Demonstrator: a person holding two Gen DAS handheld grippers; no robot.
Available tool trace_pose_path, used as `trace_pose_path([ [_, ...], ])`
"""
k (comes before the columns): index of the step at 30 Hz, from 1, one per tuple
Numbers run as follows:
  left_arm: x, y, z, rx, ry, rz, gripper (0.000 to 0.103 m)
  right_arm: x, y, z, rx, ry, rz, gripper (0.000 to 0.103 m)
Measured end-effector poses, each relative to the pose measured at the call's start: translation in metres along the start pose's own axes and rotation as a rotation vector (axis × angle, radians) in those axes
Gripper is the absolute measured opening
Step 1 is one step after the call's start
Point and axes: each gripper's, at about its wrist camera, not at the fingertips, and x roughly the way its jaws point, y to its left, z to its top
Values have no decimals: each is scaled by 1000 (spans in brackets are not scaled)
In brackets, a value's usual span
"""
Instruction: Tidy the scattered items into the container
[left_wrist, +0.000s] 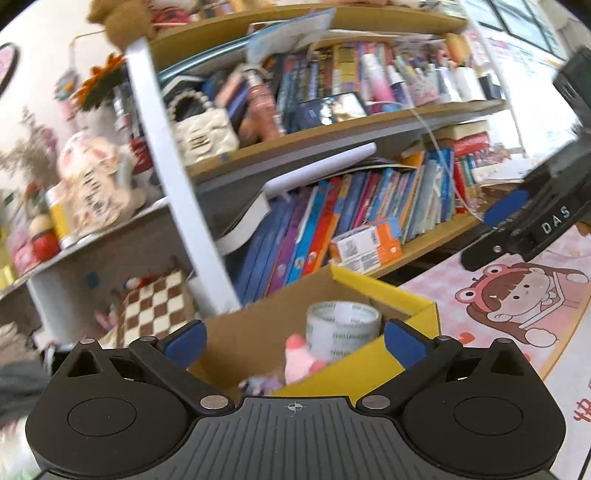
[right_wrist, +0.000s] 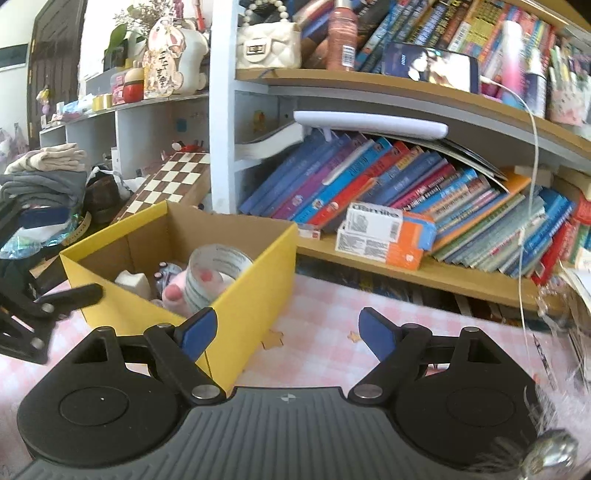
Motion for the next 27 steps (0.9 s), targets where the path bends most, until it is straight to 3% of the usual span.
trace_pose_path([
  [10, -14, -19, -10, -103, 39, 40, 103, -10, -2, -46, 62, 8, 27, 86],
  [13, -12, -27, -14, -137, 60, 20, 103, -13, -6, -57, 75, 18, 26, 86],
  [27, -2, -73, -15, -164, 106, 25, 103, -29, -25, -88, 65, 22, -36, 90],
])
